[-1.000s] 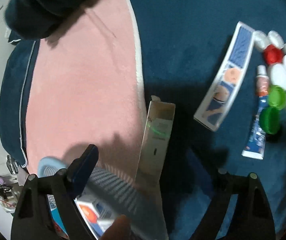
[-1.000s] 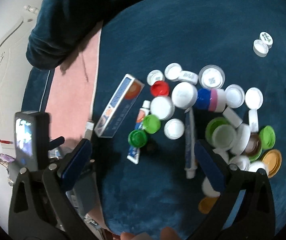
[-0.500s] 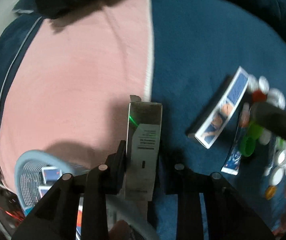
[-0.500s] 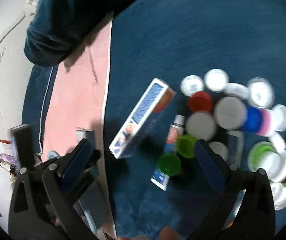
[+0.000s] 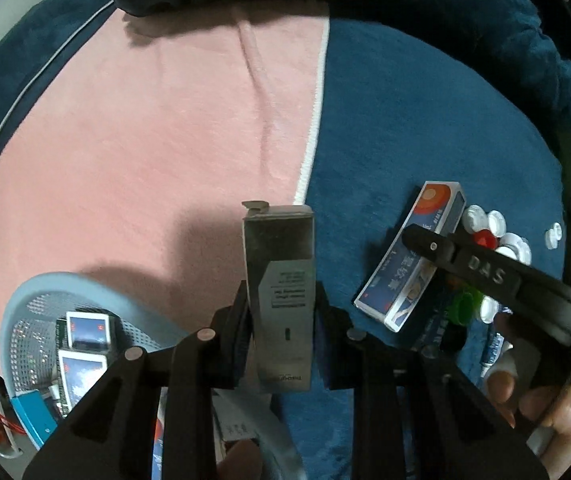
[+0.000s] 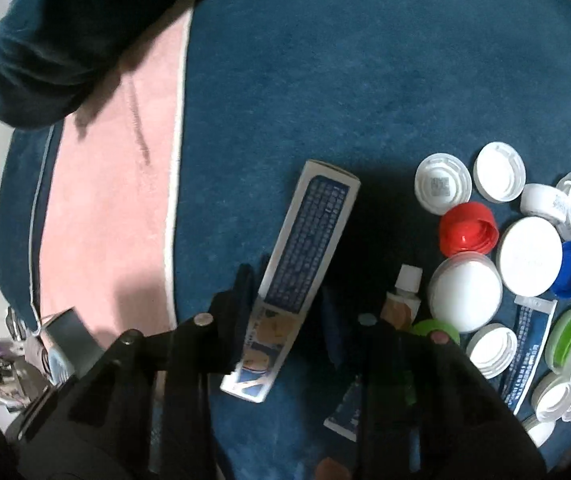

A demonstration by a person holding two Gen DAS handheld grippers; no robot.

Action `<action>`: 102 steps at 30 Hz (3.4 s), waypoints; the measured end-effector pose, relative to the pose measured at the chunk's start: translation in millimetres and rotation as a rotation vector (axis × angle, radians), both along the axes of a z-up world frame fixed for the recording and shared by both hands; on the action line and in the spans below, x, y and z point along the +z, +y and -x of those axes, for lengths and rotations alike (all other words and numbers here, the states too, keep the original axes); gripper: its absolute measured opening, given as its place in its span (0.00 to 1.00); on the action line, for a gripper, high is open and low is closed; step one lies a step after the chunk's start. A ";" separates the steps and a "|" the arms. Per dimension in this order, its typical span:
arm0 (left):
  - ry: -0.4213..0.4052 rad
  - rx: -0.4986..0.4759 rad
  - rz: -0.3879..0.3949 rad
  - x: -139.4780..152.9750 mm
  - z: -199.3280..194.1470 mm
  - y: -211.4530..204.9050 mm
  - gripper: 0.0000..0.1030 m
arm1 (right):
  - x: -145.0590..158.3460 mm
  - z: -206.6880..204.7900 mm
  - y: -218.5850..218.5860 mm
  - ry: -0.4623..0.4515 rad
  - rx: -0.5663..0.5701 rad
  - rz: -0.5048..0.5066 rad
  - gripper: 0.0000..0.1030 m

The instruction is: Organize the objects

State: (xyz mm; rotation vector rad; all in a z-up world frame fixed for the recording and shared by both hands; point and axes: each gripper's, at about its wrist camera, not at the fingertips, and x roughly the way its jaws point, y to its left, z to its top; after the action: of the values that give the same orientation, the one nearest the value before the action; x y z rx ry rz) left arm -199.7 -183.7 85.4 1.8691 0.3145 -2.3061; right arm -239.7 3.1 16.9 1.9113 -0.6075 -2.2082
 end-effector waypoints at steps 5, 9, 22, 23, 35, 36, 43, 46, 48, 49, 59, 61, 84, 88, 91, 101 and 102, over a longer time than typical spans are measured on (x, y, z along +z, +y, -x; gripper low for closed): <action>0.028 0.000 -0.039 15.7 -13.1 9.1 0.27 | 28.8 -27.7 20.8 0.045 0.004 -0.008 0.29; 0.057 0.005 -0.062 42.4 -35.1 17.5 0.27 | 60.4 -54.9 31.7 0.073 0.002 -0.019 0.29; 0.086 0.206 -0.021 98.7 -154.3 -27.2 0.27 | 118.8 -149.5 -24.2 0.137 0.143 0.060 0.29; 0.087 0.225 -0.022 97.8 -162.6 -32.9 0.27 | 119.7 -154.8 -32.1 0.142 0.162 0.069 0.29; 0.088 0.331 -0.079 64.6 -204.1 -88.6 0.25 | 109.6 -174.5 -131.5 0.151 0.416 0.077 0.31; 0.081 0.340 -0.055 62.2 -203.7 -90.2 0.30 | 105.2 -172.2 -137.5 0.140 0.435 0.090 0.30; 0.108 0.378 -0.072 65.1 -223.4 -110.2 0.92 | 106.2 -168.8 -121.0 0.151 0.365 0.078 0.85; 0.104 0.380 -0.038 67.8 -225.7 -110.9 0.98 | 115.3 -170.2 -112.3 0.196 0.371 0.003 1.00; 0.088 0.369 -0.003 67.9 -224.7 -107.6 0.98 | 116.9 -173.7 -110.3 0.205 0.391 -0.048 1.00; 0.079 0.362 0.011 67.5 -224.0 -105.7 0.98 | 116.8 -174.7 -109.8 0.204 0.398 -0.060 1.00; 0.055 0.306 0.121 71.3 -218.7 -86.7 0.99 | 119.6 -177.9 -99.8 0.202 0.403 -0.068 1.00; 0.049 0.303 0.137 71.3 -217.8 -85.0 0.99 | 118.5 -177.4 -98.3 0.198 0.401 -0.073 1.00; 0.048 0.242 0.148 76.5 -199.9 -47.6 0.99 | 118.6 -178.5 -59.0 0.186 0.360 -0.103 1.00; 0.045 0.228 0.150 75.5 -195.3 -38.8 0.99 | 118.8 -178.8 -47.8 0.182 0.347 -0.112 1.00; 0.052 0.211 0.142 77.0 -190.3 -29.1 0.99 | 118.9 -178.7 -38.6 0.179 0.334 -0.117 1.00; 0.052 0.159 0.161 79.0 -178.6 1.6 0.99 | 120.7 -179.2 -4.2 0.170 0.279 -0.114 1.00; 0.053 0.154 0.162 79.1 -177.9 4.9 0.99 | 121.1 -179.5 -0.9 0.169 0.274 -0.114 1.00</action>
State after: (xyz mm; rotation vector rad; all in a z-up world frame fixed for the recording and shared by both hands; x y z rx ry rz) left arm -21.9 -178.8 164.5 1.6499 0.2595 -2.2104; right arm -60.2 2.2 138.0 1.7131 -0.1848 -2.2335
